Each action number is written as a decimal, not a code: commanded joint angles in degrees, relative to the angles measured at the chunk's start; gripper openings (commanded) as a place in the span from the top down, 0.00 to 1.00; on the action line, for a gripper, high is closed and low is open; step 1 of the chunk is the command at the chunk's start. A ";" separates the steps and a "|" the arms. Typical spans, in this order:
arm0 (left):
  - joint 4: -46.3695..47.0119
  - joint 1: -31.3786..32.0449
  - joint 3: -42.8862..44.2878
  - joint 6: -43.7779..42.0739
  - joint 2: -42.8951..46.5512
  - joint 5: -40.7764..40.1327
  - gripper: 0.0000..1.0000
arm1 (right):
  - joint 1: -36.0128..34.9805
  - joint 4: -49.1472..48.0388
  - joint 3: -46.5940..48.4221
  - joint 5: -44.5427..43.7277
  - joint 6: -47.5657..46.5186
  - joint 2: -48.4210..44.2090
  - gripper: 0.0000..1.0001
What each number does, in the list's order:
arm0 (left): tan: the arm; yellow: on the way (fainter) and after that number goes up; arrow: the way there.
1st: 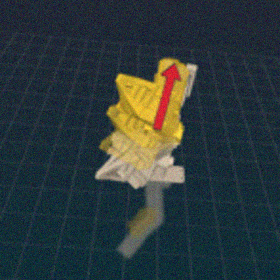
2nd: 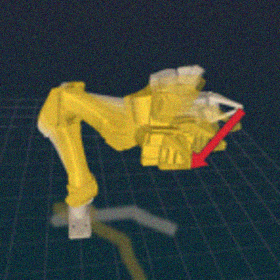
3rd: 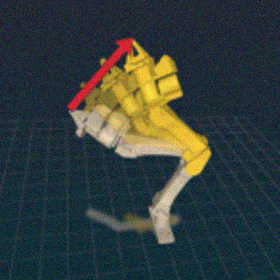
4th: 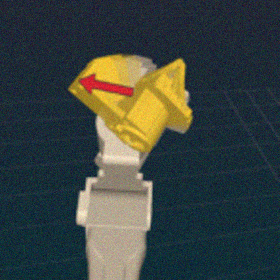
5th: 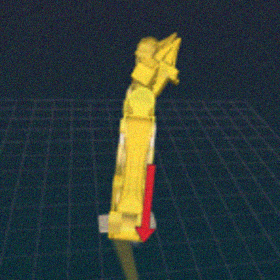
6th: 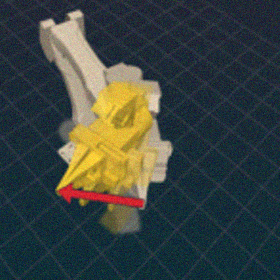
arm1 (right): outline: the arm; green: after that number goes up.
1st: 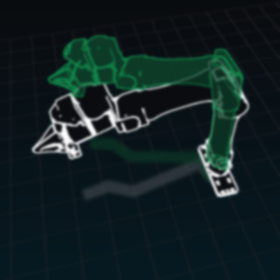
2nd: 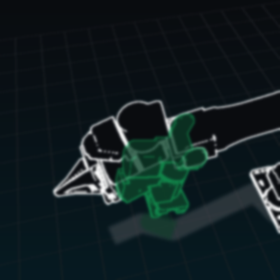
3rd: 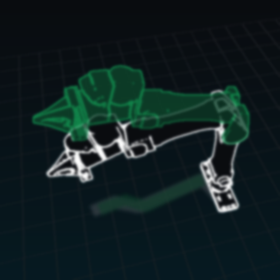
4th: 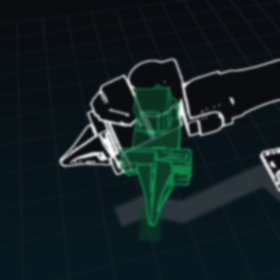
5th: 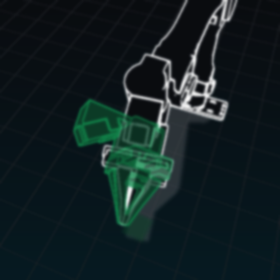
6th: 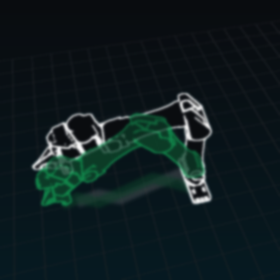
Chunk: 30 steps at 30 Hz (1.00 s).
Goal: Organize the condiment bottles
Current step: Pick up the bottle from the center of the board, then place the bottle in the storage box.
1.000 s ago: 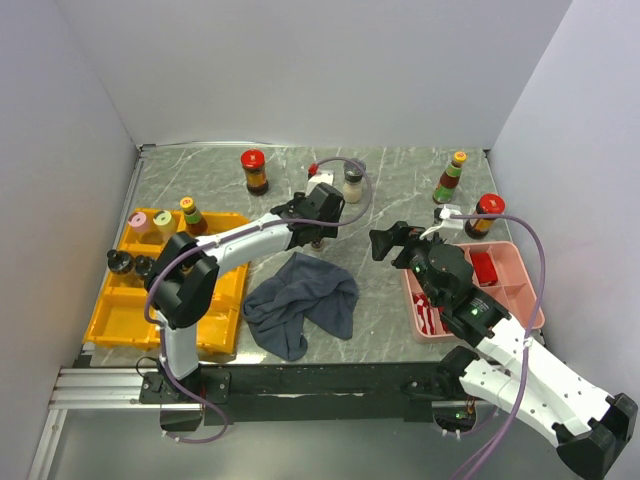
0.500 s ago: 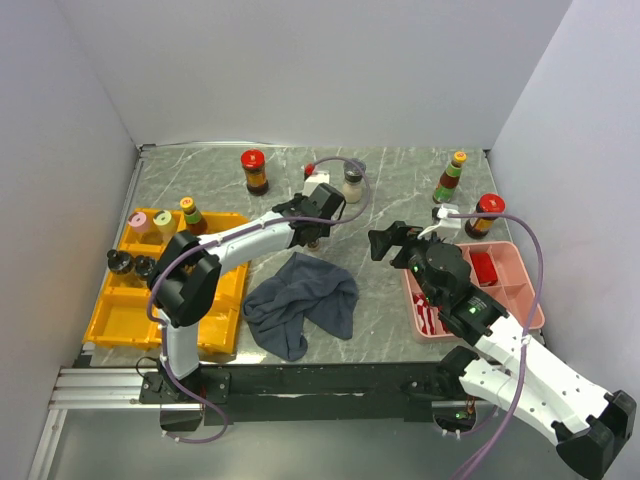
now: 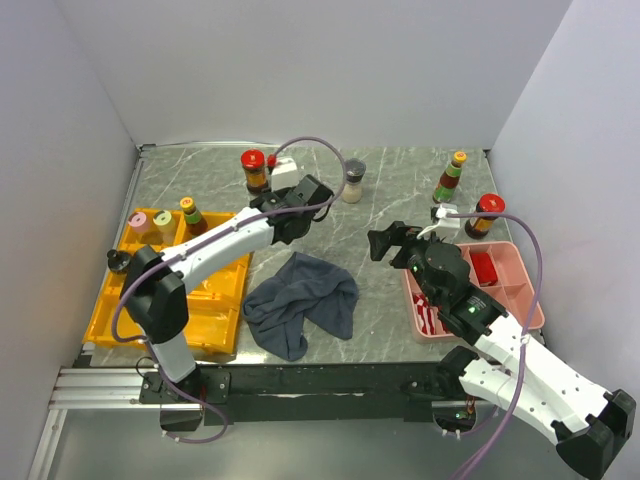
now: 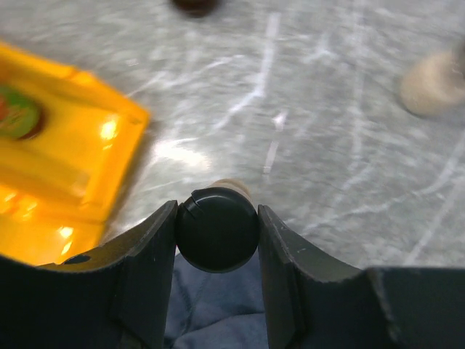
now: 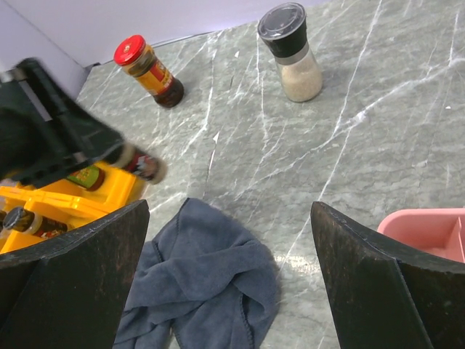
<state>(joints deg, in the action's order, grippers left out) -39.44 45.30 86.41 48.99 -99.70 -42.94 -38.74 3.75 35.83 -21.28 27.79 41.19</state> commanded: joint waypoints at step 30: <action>-19.03 -14.54 -24.97 30.29 27.80 -14.45 0.99 | -0.02 -2.52 0.90 2.38 -0.28 3.55 0.00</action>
<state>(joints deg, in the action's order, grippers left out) -60.45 31.31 64.71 77.52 -72.84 -54.15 -38.74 3.44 35.83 -19.11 27.62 44.60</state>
